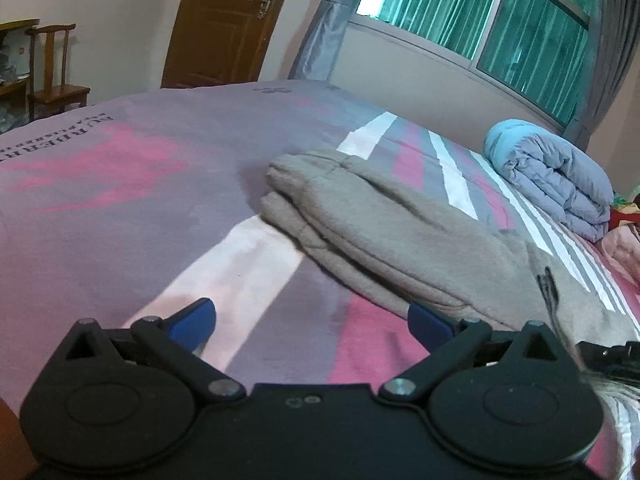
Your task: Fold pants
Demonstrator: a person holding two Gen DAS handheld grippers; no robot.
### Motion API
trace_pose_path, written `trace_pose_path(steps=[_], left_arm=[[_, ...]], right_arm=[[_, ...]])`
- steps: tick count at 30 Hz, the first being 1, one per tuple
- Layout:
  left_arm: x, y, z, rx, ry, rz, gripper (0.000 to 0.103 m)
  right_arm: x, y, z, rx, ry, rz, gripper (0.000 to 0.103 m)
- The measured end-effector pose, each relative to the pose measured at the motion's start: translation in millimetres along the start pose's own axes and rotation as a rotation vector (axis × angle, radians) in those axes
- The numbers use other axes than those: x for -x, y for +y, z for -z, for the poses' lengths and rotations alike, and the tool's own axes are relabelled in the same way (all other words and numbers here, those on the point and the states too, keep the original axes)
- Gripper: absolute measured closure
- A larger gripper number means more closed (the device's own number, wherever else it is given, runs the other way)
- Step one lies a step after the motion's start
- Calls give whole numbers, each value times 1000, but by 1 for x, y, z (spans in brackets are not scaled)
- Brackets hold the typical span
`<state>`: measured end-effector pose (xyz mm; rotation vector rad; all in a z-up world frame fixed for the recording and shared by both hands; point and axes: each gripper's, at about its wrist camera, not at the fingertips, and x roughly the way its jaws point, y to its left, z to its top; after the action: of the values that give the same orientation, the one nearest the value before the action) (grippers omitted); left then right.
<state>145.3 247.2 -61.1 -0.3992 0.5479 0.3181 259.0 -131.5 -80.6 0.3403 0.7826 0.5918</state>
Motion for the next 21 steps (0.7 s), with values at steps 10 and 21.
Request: trace_pose_path(steps=[10, 21], left_arm=[[-9, -15, -3, -18, -6, 5, 6], [-27, -36, -15, -69, 2, -4, 6]], right_arm=[[83, -37, -12, 104, -179, 94, 86], [105, -132, -21, -44, -193, 264, 86]])
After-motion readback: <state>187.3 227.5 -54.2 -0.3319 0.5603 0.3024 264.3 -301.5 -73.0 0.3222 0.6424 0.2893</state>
